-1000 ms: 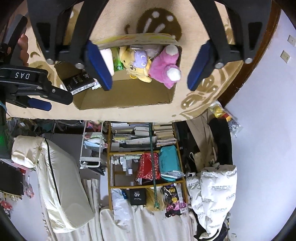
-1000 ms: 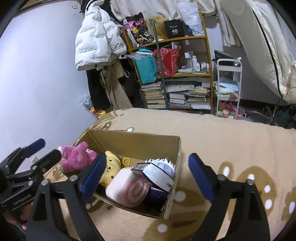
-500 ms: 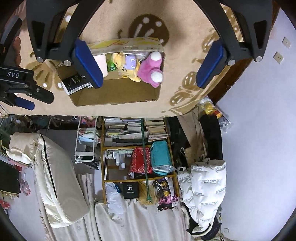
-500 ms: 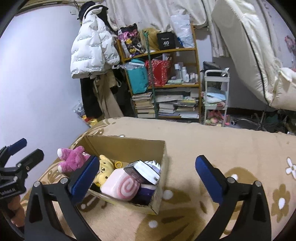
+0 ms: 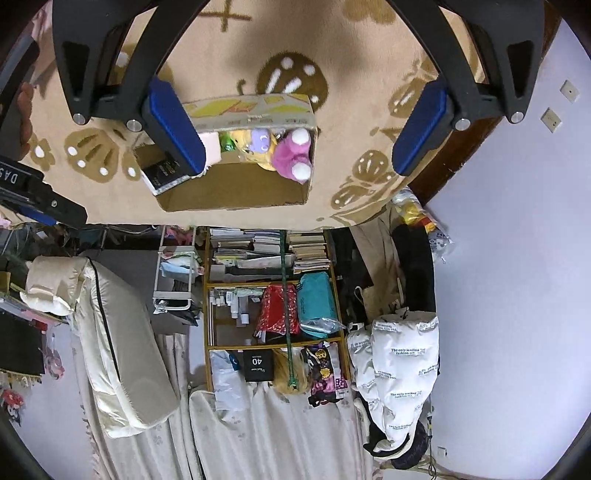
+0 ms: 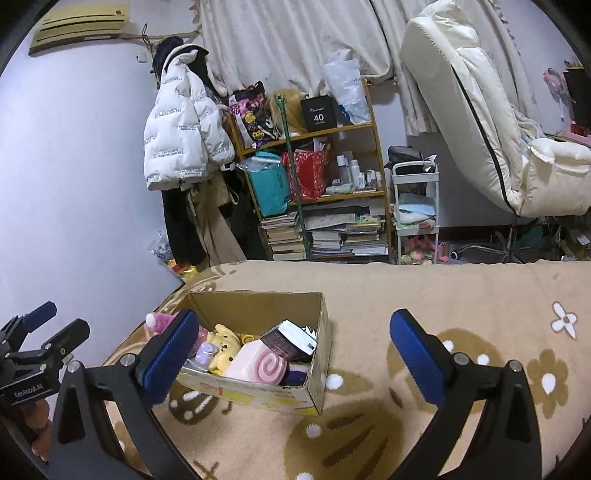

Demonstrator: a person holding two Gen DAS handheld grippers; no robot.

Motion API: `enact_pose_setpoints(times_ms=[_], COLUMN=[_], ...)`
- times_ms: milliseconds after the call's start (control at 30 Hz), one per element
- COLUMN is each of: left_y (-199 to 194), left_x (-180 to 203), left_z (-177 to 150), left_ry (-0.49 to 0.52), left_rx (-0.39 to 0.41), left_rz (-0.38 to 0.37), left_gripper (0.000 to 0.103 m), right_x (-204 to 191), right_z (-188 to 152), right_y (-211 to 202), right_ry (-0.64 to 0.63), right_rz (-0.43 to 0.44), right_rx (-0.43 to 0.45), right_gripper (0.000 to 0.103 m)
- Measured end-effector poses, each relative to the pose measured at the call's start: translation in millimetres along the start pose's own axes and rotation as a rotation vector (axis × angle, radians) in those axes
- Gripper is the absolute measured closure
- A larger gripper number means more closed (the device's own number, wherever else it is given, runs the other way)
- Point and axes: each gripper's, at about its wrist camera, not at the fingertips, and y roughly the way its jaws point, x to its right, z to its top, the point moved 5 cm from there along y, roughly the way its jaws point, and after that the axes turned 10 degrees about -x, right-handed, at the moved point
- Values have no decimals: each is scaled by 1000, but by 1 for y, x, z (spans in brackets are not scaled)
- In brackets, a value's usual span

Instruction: Organize soft objects

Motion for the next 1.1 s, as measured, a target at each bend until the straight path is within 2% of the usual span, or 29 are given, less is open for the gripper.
enact_pose_setpoints(times_ms=[100, 233, 433, 600, 1100], left_y=[-11, -24, -32, -30, 10], left_x=[-1, -2, -9, -14, -11], left_z=[-6, -15, -29, -35, -38], left_ry=[-7, -1, -14, -24, -27], left_rx=[5, 18, 12, 23, 0], left_rz=[-3, 30, 53, 61, 76], left_gripper=[3, 3, 3, 3, 3], right_x=[2, 4, 1, -3, 7], right_z=[-6, -12, -23, -31, -37], right_y=[-7, -16, -30, -27, -11], right_ry=[1, -9, -87, -120, -67], right_rz=[-19, -48, -144, -151, -129], right_rx=[7, 15, 51, 30, -1], right_gripper=[0, 0, 0, 0, 0])
